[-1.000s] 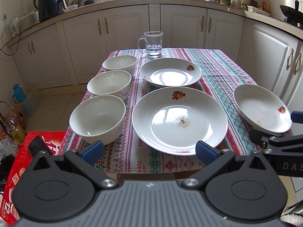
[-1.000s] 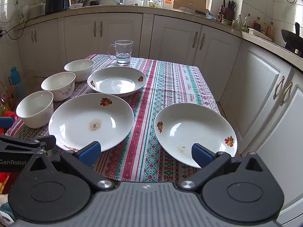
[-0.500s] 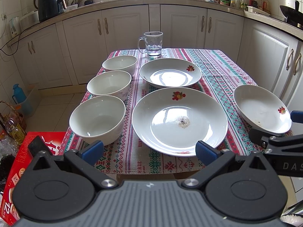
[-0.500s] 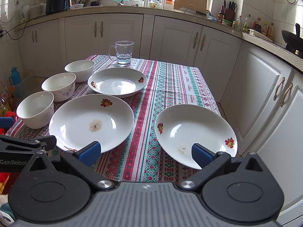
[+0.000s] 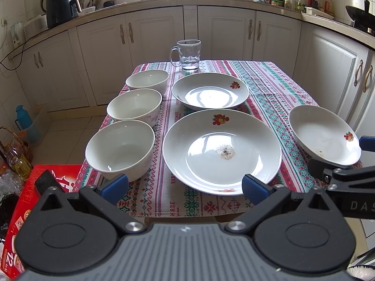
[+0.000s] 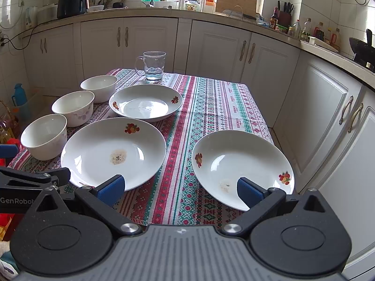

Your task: Organize plates and bowls

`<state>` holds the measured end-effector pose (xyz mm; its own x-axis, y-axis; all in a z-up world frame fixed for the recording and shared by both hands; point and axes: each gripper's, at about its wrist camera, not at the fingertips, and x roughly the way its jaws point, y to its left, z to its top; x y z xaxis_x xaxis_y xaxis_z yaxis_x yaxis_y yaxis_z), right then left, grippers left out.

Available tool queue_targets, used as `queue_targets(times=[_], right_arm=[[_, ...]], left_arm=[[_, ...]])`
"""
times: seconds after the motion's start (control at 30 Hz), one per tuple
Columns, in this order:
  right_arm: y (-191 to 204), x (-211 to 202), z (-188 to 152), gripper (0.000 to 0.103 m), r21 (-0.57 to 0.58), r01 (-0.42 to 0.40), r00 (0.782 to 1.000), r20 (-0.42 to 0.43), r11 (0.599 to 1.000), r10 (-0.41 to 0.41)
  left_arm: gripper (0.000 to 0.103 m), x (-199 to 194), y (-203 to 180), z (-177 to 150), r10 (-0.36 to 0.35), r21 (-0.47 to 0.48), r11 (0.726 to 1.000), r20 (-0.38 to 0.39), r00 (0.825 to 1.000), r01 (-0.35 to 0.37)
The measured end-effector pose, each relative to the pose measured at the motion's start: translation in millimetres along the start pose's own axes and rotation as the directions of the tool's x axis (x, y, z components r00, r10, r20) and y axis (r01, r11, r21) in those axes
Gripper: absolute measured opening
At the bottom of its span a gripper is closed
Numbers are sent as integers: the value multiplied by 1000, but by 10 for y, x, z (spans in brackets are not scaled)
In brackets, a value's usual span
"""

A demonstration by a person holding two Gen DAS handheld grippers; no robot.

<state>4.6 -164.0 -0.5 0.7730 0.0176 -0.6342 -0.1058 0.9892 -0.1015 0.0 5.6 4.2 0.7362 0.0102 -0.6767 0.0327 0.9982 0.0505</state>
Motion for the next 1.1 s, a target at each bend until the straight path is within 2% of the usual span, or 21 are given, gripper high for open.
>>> queue_targets(times=[0.37, 0.7, 0.93, 1.1], right_arm=[[-40, 2, 9, 103, 7, -12, 1000, 14, 1000, 12], [-160, 32, 40, 103, 6, -31, 998, 46, 999, 31], [-276, 95, 84, 103, 28, -44, 997, 57, 999, 43], [-406, 152, 103, 103, 27, -31, 997, 70, 999, 29]], left_arm=[[102, 16, -47, 30, -18, 22, 1000, 20, 1000, 17], [102, 74, -98, 228, -98, 102, 990, 50, 994, 93], [102, 90, -184, 367, -124, 148, 983, 101, 987, 108], [102, 169, -217, 507, -171, 138, 977, 71, 983, 160]])
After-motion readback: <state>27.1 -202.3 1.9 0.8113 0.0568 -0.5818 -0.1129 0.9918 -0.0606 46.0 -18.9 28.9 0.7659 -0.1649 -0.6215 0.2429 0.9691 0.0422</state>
